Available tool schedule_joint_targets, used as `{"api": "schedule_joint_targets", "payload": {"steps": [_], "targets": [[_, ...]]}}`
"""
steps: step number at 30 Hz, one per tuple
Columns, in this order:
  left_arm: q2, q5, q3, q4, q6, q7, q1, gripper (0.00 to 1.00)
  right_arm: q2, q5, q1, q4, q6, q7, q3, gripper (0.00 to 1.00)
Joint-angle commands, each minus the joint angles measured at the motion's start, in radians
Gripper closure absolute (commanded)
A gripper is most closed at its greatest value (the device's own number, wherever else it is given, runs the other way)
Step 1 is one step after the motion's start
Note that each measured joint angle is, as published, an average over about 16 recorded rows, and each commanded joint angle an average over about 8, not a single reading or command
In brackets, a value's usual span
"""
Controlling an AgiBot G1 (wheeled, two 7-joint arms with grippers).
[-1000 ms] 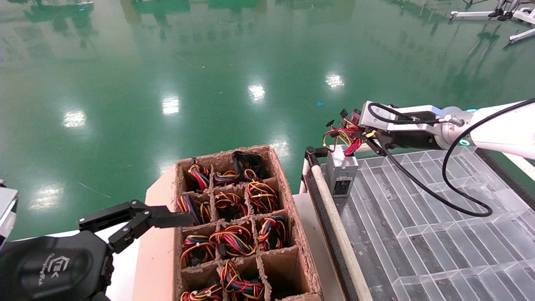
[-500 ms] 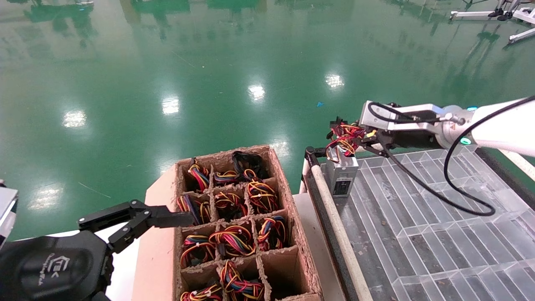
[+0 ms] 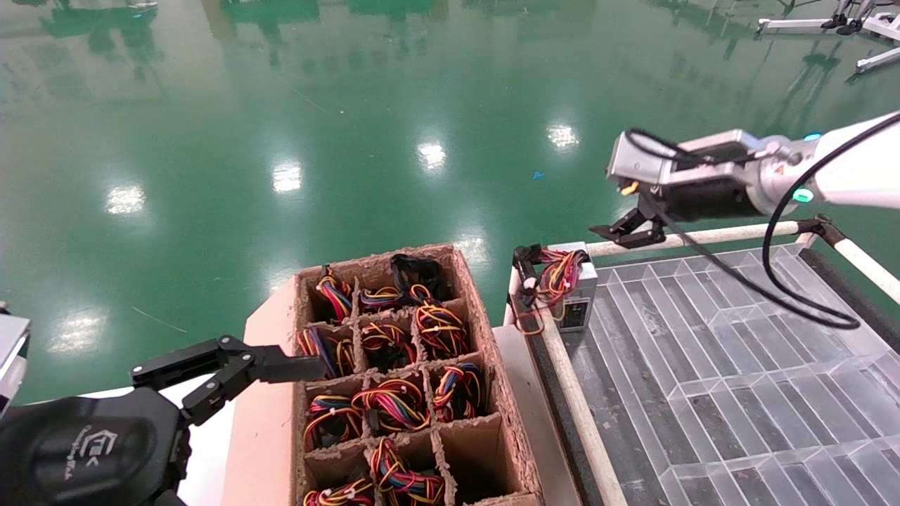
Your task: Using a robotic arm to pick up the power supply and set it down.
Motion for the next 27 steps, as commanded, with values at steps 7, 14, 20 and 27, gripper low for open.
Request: {"api": "schedule_joint_targets", "payload": {"steps": [7, 14, 20, 27], "targets": [[0.0, 0.0, 0.0, 0.0, 0.0, 0.0, 0.0, 0.0, 0.024, 0.042, -0.017, 0.044, -0.047, 0.056, 0.016, 0.0], [0.0, -0.001, 0.0, 0.001, 0.0, 0.001, 0.0, 0.0, 0.09, 0.153, -0.132, 0.196, -0.097, 0.131, 0.057, 0.0], [0.0, -0.001, 0.001, 0.001, 0.0, 0.001, 0.0, 0.0, 0.149, 0.252, -0.234, 0.331, -0.142, 0.198, 0.094, 0.0], [0.0, -0.001, 0.001, 0.001, 0.0, 0.001, -0.001, 0.0, 0.217, 0.367, -0.353, 0.488, -0.195, 0.275, 0.137, 0.0]]}}
